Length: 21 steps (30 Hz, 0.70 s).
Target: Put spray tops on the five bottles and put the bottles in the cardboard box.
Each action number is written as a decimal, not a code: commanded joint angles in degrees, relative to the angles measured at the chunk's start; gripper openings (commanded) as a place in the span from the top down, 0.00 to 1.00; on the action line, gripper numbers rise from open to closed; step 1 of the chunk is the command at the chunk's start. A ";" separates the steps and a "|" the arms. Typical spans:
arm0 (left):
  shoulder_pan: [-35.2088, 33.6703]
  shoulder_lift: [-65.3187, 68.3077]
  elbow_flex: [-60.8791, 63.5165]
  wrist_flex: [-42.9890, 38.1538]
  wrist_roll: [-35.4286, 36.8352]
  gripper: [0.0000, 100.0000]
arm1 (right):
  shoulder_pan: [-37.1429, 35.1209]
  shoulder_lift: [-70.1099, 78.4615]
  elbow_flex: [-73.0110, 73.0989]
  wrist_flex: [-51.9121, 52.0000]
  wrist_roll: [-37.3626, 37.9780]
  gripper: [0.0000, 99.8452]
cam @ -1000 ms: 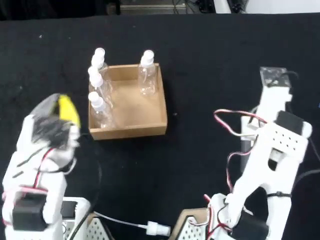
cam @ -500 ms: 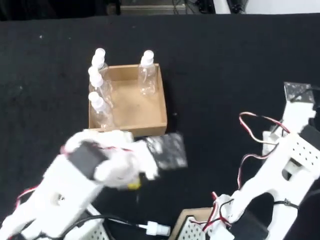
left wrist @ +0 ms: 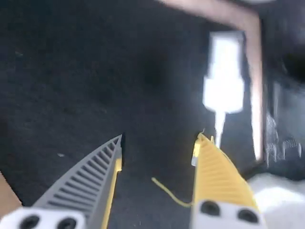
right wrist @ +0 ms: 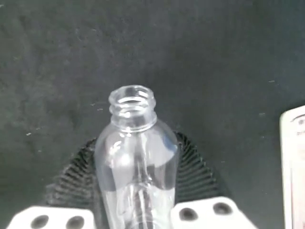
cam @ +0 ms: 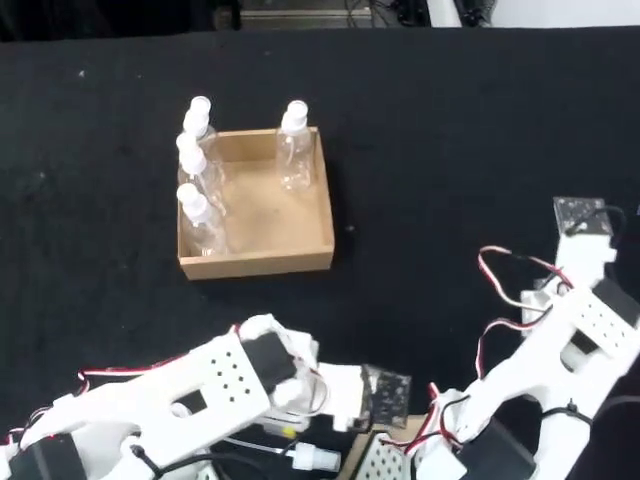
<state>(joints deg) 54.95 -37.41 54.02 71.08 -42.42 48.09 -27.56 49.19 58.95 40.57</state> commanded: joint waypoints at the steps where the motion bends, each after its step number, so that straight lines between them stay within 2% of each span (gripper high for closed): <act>1: 3.56 0.53 -0.04 -3.60 5.54 0.78 | 3.52 -2.86 -0.57 -1.67 1.05 0.99; 6: 10.95 0.53 0.13 -2.20 6.24 0.78 | 5.19 -2.86 -1.19 -1.58 2.90 0.99; 13: 12.18 0.62 3.47 -5.80 10.37 0.78 | 5.36 -2.86 -1.19 -1.49 2.90 0.99; 21: 13.23 0.62 9.01 -13.54 20.31 0.78 | 5.36 -2.86 -1.27 -1.23 2.90 0.99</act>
<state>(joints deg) 67.78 -37.14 60.79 62.73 -26.86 52.40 -27.56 49.19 58.42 42.95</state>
